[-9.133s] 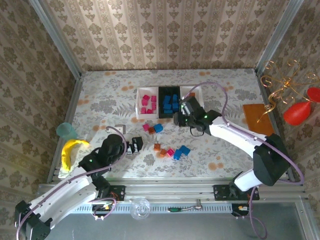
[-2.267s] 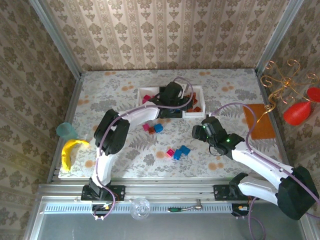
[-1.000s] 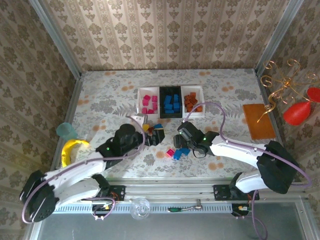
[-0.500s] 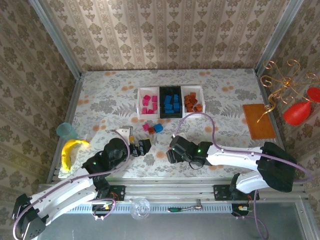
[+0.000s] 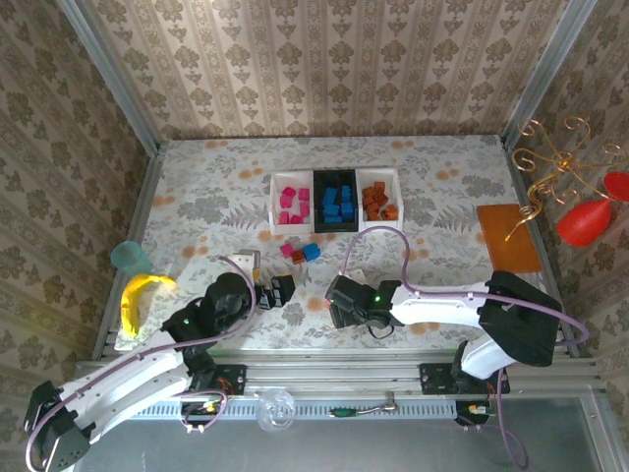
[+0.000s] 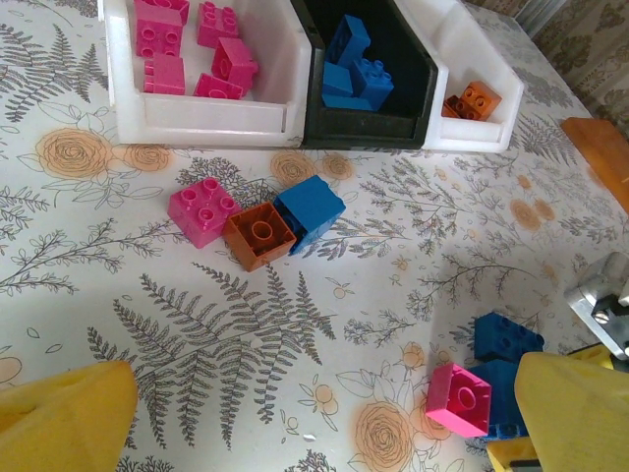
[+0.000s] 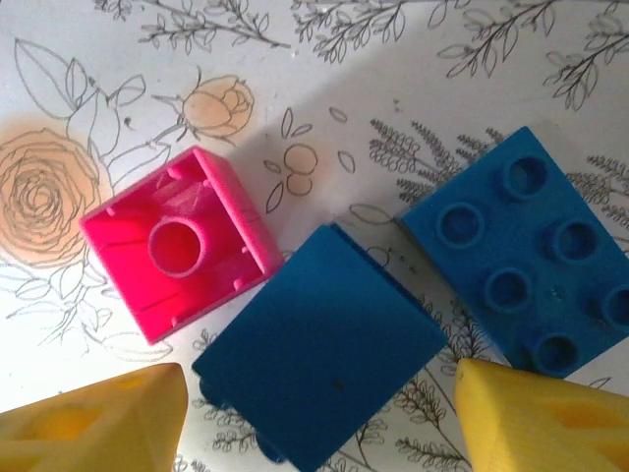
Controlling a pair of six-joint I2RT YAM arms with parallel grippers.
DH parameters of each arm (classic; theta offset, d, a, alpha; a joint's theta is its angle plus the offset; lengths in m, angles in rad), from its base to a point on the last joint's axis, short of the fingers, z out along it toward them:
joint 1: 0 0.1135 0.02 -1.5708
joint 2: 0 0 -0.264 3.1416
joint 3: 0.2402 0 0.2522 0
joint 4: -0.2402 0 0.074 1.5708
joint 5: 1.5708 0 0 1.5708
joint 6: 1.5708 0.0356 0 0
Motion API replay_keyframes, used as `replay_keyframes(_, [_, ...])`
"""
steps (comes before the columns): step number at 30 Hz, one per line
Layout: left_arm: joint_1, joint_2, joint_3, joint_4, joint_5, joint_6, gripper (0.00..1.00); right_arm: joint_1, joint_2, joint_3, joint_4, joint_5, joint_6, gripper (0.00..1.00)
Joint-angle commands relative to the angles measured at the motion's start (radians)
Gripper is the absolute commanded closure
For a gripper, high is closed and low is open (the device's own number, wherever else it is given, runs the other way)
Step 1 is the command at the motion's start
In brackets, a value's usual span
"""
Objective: Sort the legos into containers by color
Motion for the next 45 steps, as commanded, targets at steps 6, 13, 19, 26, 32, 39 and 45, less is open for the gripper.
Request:
replay_keyframes(6, [0.002,-0.02,-0.005,-0.016,-0.011,-0.018,0.0,-0.017,0.111,0.093,-0.052,0.092,-0.072,0.32])
replay_keyframes(13, [0.006,-0.02,-0.005,-0.022,-0.01,-0.018,0.0,-0.017,0.122,0.097,-0.031,0.067,-0.092,0.44])
replay_keyframes(19, [0.01,-0.019,0.006,-0.029,-0.01,-0.009,0.0,-0.017,-0.001,0.044,0.0,0.039,-0.126,0.57])
replay_keyframes(26, [0.014,-0.019,0.012,-0.035,-0.008,-0.001,0.0,-0.091,-0.234,0.066,-0.022,-0.013,-0.208,0.62])
replay_keyframes(32, [0.015,-0.016,0.015,-0.036,-0.009,-0.002,0.0,-0.304,-0.194,0.238,0.01,-0.072,-0.289,0.64])
replay_keyframes(39, [0.015,0.017,0.037,-0.073,0.0,-0.002,0.0,-0.415,0.164,0.566,0.014,-0.067,-0.305,0.65])
replay_keyframes(45, [0.009,0.039,0.052,-0.097,0.017,-0.007,0.0,-0.459,0.447,0.832,-0.058,-0.038,-0.262,0.64])
